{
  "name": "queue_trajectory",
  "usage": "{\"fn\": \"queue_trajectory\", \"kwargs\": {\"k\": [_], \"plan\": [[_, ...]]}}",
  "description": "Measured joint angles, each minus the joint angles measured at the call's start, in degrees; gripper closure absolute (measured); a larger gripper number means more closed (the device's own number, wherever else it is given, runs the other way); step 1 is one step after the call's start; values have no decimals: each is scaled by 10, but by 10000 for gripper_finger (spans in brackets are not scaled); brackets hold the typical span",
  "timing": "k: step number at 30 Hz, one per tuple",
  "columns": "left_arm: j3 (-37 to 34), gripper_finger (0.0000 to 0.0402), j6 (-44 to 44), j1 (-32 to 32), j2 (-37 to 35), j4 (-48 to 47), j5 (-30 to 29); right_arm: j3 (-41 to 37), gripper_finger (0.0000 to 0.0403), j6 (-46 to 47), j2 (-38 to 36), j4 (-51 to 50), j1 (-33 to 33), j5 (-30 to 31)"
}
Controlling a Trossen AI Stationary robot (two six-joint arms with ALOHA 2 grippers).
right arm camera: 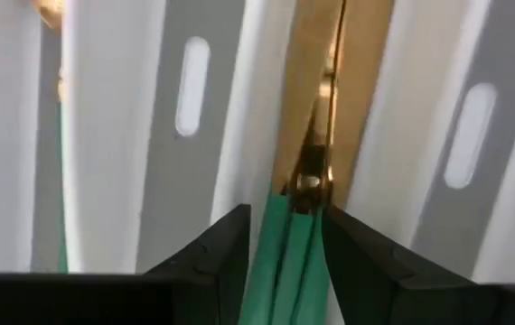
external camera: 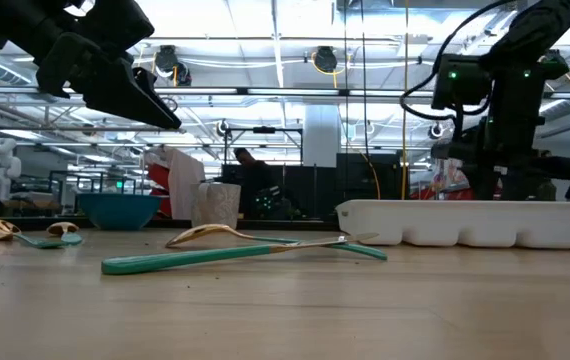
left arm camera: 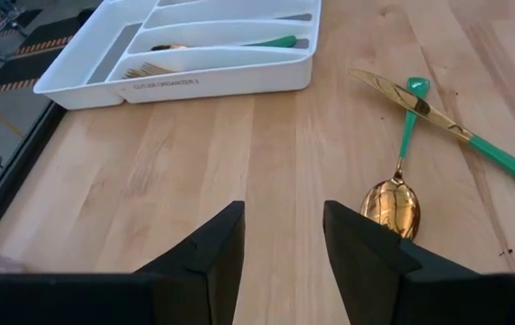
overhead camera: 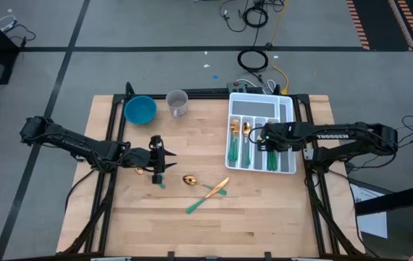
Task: Sort silverware
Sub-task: Put the green knife into the white silverware organizer
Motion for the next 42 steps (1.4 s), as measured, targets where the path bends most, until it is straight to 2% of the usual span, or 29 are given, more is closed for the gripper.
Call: {"fn": "queue_trajectory", "kwargs": {"k": [5,11,14,20,25,28,32,37,42], "plan": [[0,242,-26,0,0,7,0,16,270,-15,-6,0,6,12],[0,242,-61,0,0,49,0,54,270,-77,-8,-22,6,14],[0,242,-63,0,0,64,0,81,270,-112,-8,-45,6,36],[15,242,-63,0,0,83,8,166,270,-189,-9,-117,11,52],[65,242,-41,0,0,77,21,261,270,-311,-10,-128,55,52],[96,242,-33,0,0,44,51,296,270,-402,-10,-86,102,56],[115,242,-33,0,0,13,79,303,270,-509,-3,18,180,51],[115,242,-33,0,0,-12,61,303,270,-594,57,103,267,50],[115,242,-57,0,0,-52,30,303,270,-669,158,175,309,27]]}}
